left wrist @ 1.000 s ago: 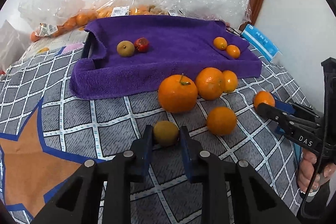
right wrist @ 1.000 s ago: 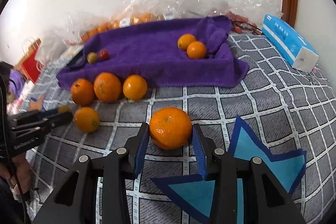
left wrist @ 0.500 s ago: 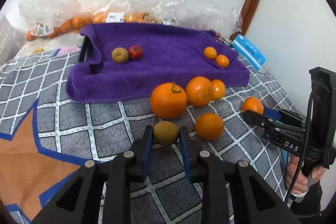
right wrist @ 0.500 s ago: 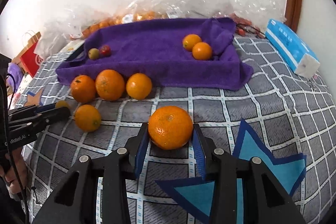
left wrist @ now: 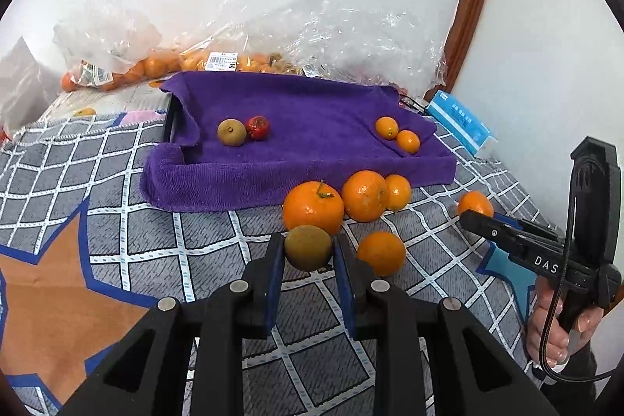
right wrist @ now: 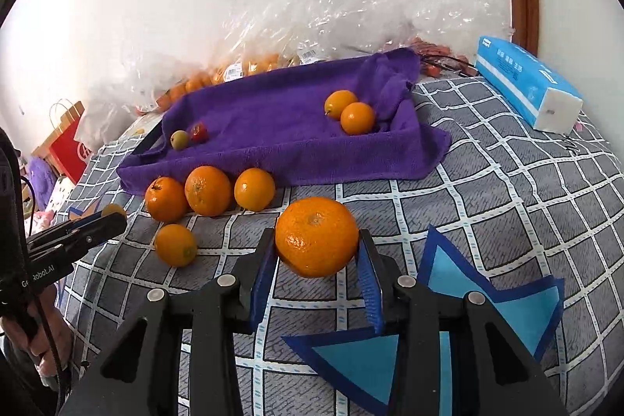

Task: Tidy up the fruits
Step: 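Lift the yellow-green fruit with the left gripper while the right gripper lifts the orange toward the towel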

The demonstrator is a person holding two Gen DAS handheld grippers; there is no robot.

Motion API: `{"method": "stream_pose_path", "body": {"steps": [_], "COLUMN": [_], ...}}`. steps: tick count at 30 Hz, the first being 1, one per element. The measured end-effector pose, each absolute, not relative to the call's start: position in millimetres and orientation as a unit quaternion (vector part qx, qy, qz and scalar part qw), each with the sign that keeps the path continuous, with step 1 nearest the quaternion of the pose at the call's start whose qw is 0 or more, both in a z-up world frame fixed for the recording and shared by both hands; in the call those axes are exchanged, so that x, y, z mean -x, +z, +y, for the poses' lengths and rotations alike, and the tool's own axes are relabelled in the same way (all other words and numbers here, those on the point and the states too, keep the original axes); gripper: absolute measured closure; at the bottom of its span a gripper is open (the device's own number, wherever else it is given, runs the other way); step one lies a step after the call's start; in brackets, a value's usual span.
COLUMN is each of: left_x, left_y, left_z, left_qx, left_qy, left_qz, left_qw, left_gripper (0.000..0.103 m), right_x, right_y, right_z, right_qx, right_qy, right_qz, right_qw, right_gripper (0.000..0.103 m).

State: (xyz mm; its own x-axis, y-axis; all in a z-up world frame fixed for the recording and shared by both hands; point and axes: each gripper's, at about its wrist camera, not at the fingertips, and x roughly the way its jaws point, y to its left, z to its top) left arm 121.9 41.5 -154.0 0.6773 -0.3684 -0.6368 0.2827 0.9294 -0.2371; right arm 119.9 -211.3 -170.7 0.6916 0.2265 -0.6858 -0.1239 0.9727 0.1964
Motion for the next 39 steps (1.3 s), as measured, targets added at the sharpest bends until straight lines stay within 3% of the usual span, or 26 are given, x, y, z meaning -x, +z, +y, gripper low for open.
{"method": "stream_pose_path", "body": {"steps": [39], "left_x": [-111], "left_y": [-135], "left_z": [81], "left_qx": [0.139], "left_qy": [-0.120], "left_qz": [0.278], "left_qw": [0.943], "left_gripper": [0.079], "right_x": [-107], "right_y": [-155], "right_z": [-214], "right_qx": [-0.075], "right_qy": [0.089], "right_qz": [0.340], "right_qw": [0.933], "right_gripper": [0.063]}}
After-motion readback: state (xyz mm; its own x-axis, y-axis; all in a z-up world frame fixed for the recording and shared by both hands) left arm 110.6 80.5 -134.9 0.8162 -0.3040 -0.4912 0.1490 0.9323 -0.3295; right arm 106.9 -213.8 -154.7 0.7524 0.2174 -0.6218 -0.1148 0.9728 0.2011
